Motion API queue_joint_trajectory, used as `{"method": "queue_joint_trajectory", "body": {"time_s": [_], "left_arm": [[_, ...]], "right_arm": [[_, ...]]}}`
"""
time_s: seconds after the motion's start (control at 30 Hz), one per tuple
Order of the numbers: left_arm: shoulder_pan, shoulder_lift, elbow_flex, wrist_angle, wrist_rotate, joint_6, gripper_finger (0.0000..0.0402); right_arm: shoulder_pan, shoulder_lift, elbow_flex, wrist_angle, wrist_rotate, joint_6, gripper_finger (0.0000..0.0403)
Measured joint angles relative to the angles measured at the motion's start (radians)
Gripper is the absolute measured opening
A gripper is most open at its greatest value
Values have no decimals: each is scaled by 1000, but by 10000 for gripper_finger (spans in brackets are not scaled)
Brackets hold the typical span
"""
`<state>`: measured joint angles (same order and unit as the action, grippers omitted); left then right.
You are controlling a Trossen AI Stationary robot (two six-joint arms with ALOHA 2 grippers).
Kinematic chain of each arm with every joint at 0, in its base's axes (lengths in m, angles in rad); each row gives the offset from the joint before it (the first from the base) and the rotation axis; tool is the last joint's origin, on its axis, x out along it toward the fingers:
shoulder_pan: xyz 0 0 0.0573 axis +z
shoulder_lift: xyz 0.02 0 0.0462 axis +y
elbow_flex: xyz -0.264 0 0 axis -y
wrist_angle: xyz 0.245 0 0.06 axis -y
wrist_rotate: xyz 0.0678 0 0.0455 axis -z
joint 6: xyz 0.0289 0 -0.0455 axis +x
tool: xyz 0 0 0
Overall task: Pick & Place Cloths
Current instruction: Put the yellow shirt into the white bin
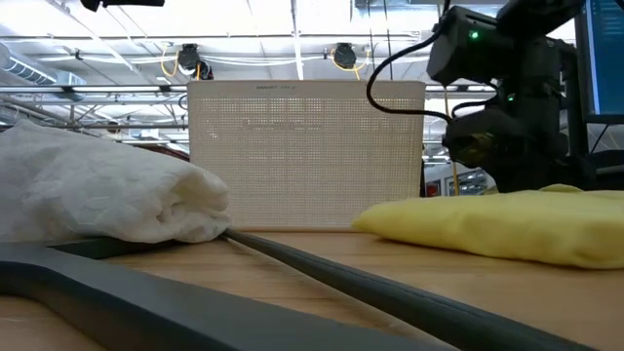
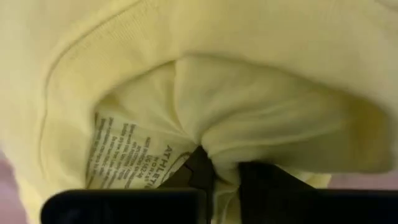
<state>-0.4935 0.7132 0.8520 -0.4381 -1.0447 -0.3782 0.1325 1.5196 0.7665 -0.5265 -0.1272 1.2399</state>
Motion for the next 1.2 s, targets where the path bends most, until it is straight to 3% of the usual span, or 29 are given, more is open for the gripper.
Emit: {"method": "queue_joint_trajectory", "body": {"time_s": [0.3,0.57,0.97,1.2], "left_arm": [[0,0,0,8,0,0,326],[0,0,0,31,8,29,326],[0,0,0,48,26,38,326],[0,0,0,48,26,44,326]], "right_arm": [[1,-191,-5,221,-115,-104,26],[0,-328,-5,470,-217,-75,26],[-20,-364,-2,1103,-236,80,26],[-129,-364,29,1302,-217,86,26]]}}
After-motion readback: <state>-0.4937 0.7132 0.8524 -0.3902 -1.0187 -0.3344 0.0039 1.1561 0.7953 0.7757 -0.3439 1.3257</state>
